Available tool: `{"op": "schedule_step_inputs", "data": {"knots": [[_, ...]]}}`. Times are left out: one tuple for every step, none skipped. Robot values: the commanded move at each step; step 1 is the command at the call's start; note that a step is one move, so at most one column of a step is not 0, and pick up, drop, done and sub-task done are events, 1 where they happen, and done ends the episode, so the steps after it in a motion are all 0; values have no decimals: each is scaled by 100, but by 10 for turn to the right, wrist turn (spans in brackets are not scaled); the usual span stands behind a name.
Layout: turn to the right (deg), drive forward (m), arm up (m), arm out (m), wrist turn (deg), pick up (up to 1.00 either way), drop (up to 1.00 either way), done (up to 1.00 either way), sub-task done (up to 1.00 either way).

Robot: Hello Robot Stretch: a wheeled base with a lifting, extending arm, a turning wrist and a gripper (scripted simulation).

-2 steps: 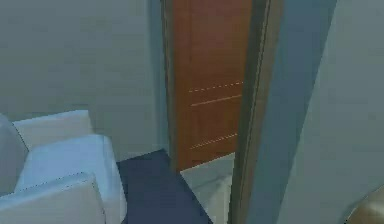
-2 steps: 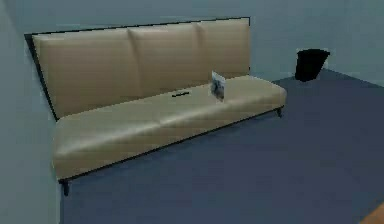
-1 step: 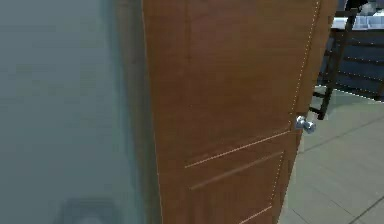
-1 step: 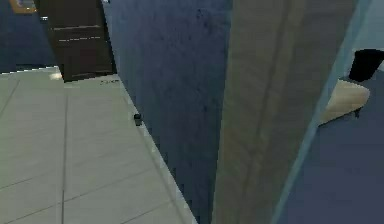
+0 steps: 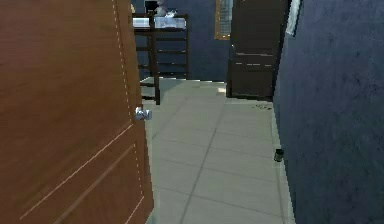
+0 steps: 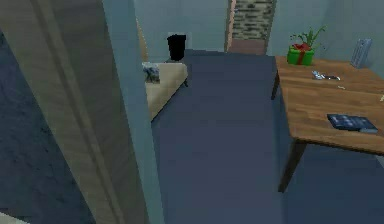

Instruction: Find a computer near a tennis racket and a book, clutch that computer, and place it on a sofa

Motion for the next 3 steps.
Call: {"op": "schedule_step_inputs", "data": {"knots": [[60,0,0,0,0,0,0,0,0],[0,100,0,0,0,0,0,0,0],[0,100,0,0,0,0,0,0,0]]}}
